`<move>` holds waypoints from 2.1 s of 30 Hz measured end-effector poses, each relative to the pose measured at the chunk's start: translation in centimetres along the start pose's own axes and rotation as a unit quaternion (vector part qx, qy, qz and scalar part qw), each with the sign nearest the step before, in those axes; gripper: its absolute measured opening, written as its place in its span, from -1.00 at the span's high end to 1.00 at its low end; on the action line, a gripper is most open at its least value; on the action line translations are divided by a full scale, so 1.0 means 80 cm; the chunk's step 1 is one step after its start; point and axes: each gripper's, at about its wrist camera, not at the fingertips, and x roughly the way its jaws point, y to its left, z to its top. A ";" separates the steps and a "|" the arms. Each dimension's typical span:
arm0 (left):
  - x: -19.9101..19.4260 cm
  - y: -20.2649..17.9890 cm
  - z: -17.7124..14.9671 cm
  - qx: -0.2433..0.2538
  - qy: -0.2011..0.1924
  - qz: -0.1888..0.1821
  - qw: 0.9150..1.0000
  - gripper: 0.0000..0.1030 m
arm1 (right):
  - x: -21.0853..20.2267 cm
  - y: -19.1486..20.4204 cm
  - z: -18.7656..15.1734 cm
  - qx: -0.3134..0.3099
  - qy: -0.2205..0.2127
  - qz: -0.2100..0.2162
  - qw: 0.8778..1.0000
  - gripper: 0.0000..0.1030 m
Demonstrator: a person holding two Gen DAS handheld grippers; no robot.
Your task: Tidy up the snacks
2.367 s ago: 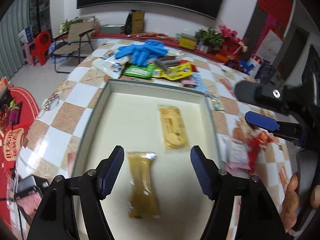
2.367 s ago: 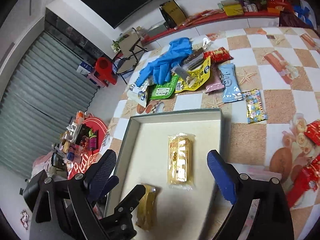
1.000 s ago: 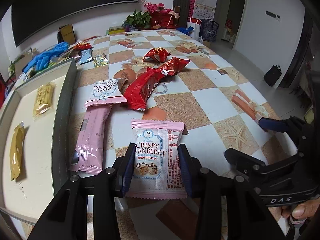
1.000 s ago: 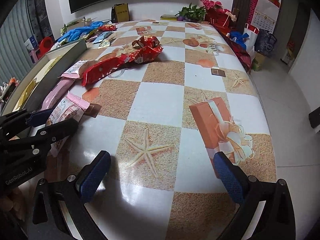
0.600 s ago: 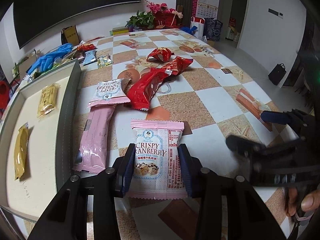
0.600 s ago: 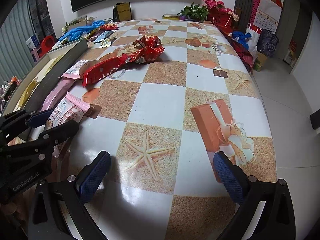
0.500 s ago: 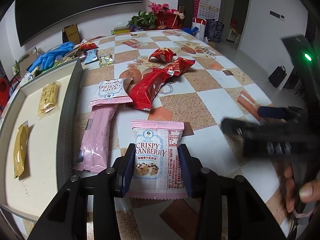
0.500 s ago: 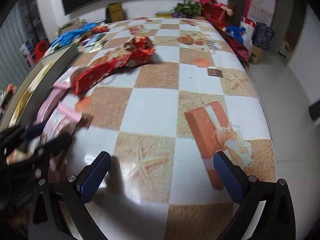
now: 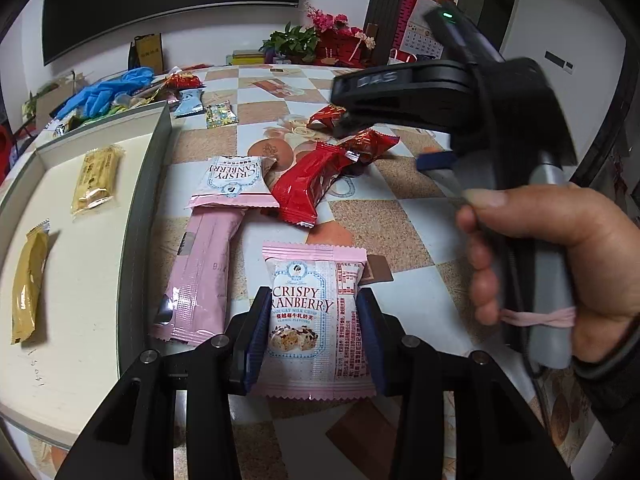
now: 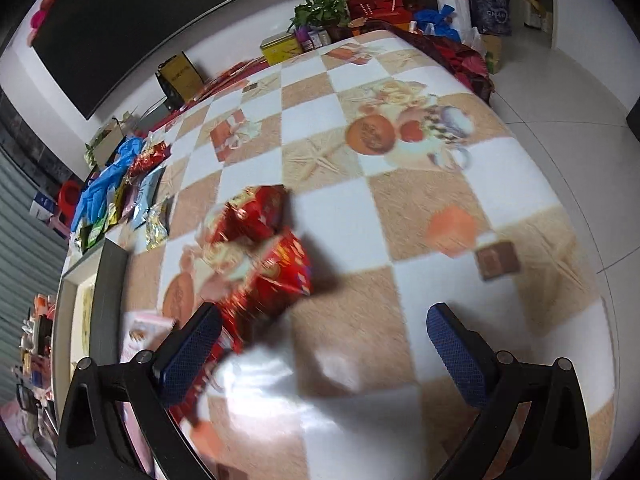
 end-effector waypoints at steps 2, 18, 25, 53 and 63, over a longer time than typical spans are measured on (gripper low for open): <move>0.000 0.000 0.000 -0.001 0.000 -0.001 1.000 0.09 | 0.007 0.022 0.002 -0.026 -0.004 -0.012 1.000 -0.71; 0.001 -0.006 0.000 0.012 0.004 0.020 1.000 0.10 | -0.080 -0.020 -0.141 -0.178 -0.033 -0.042 0.983 0.37; -0.001 -0.007 -0.007 0.020 0.009 0.068 0.997 0.11 | -0.095 0.005 -0.190 -0.255 -0.060 -0.056 0.963 0.37; 0.000 -0.007 -0.007 0.024 0.009 0.065 0.998 0.02 | -0.078 0.000 -0.187 -0.246 -0.024 -0.018 0.969 -1.00; 0.000 -0.008 -0.007 0.025 0.010 0.064 0.998 -0.01 | -0.076 0.002 -0.180 -0.243 0.020 -0.028 0.969 -1.00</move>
